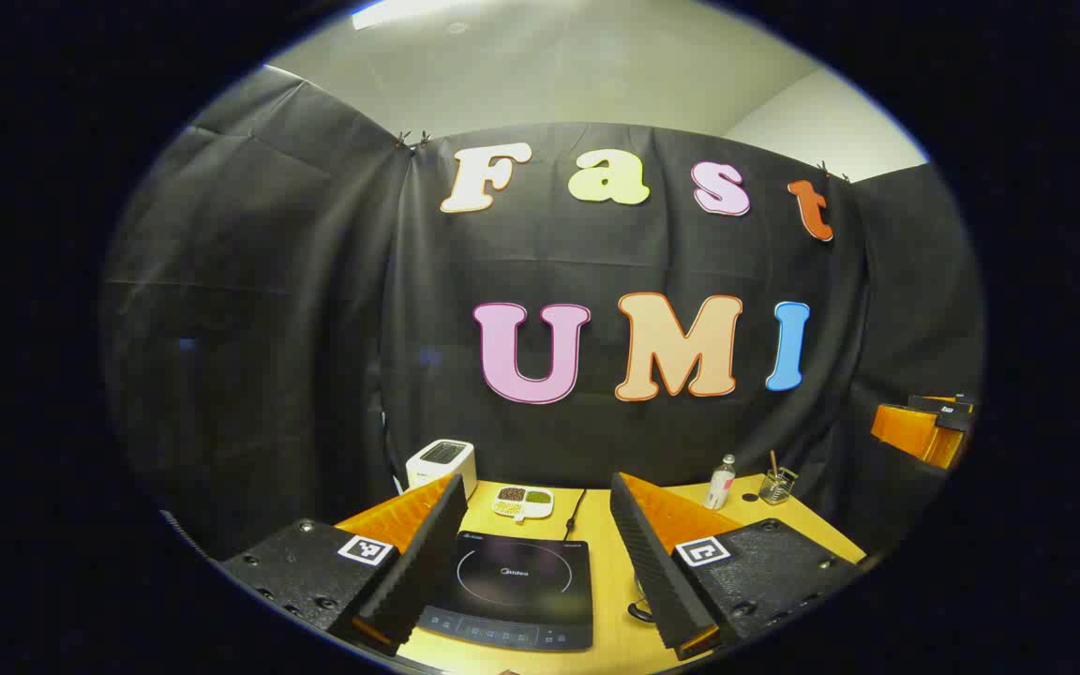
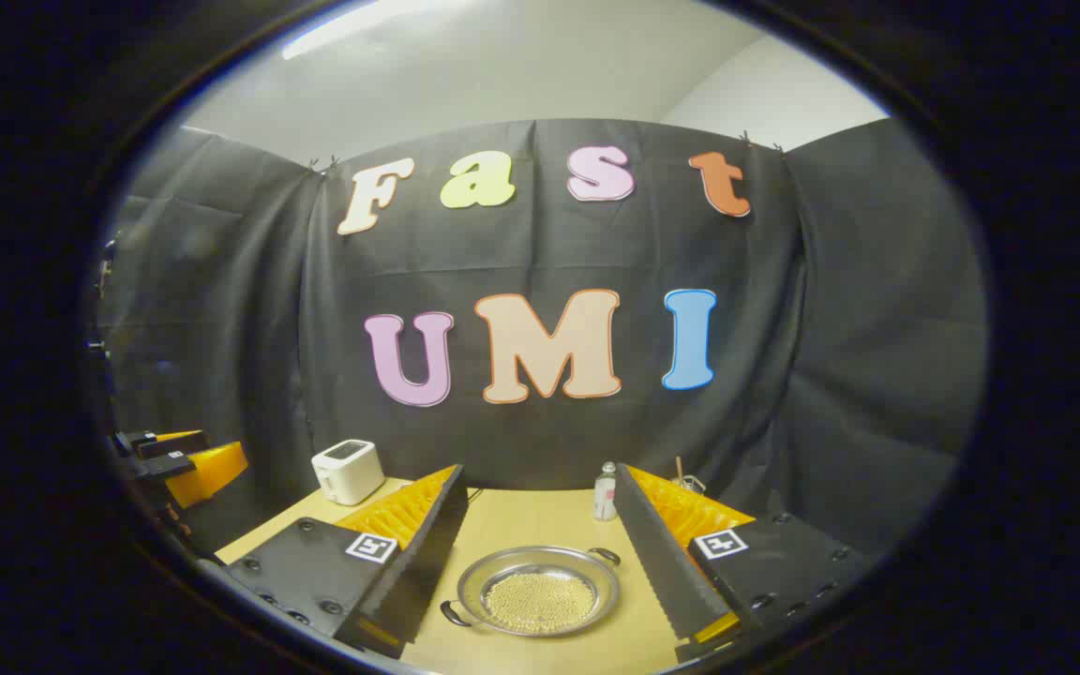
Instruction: First push the handle of the pot to place it horizontally, then grasp the pot with both hands and set it on the induction cooktop.
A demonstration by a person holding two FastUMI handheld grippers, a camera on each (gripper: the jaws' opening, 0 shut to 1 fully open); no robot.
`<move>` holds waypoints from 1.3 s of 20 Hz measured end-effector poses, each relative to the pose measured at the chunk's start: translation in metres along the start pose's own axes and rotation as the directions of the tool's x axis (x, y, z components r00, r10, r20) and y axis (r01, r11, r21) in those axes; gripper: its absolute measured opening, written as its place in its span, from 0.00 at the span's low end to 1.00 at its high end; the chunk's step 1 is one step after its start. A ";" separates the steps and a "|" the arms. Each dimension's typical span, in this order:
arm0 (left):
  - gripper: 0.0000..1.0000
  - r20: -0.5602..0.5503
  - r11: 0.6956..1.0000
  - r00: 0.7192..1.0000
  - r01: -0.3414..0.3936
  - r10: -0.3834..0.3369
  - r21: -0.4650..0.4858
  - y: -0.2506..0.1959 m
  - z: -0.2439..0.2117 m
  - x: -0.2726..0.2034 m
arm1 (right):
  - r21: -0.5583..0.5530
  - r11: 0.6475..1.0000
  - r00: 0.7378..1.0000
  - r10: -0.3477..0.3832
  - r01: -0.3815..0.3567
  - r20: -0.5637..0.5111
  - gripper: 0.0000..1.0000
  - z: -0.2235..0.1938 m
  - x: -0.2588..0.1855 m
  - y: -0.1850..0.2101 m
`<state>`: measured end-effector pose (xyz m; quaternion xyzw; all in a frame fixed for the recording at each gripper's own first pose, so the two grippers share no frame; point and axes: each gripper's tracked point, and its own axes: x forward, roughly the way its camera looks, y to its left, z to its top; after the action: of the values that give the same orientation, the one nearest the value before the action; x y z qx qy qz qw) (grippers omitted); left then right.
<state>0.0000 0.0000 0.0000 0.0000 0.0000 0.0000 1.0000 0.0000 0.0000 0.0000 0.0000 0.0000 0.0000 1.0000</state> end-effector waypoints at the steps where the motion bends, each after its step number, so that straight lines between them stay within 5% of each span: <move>1: 0.89 0.002 1.000 1.000 -0.004 0.004 -0.002 0.002 0.000 0.000 | -0.002 1.000 1.000 0.008 -0.008 -0.010 0.94 -0.002 0.000 0.004; 6: 0.99 0.035 1.000 0.999 0.009 -0.009 0.027 0.001 0.010 -0.003 | 0.008 1.000 0.999 0.009 -0.008 -0.039 0.94 -0.012 -0.005 0.010; 9: 0.89 0.038 0.999 0.999 0.033 -0.034 0.027 -0.003 0.008 -0.005 | 0.027 0.999 0.999 -0.017 0.018 -0.037 0.94 -0.010 -0.011 0.005; 12: 0.94 0.031 0.999 0.999 0.041 -0.042 0.031 -0.003 0.005 -0.009 | 0.051 0.998 0.998 -0.038 0.040 -0.042 0.99 -0.014 -0.017 -0.001; 22: 0.89 -0.017 0.999 0.999 0.042 -0.041 0.035 0.018 -0.017 -0.016 | 0.108 0.990 0.992 -0.078 0.088 -0.095 0.93 -0.032 -0.038 -0.010; 23: 0.94 -0.023 0.998 0.999 0.043 -0.043 0.035 0.020 -0.019 -0.016 | 0.101 0.990 0.992 -0.084 0.094 -0.097 1.00 -0.032 -0.040 -0.010; 26: 0.89 -0.035 0.998 0.998 0.048 -0.047 0.038 0.027 -0.024 -0.012 | 0.091 0.990 0.991 -0.098 0.107 -0.095 0.89 -0.035 -0.043 -0.008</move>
<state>-0.0124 0.0265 -0.0243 0.0193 0.0170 -0.0237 0.9994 -0.0427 -0.0079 -0.0348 0.0480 0.0450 -0.0514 0.9965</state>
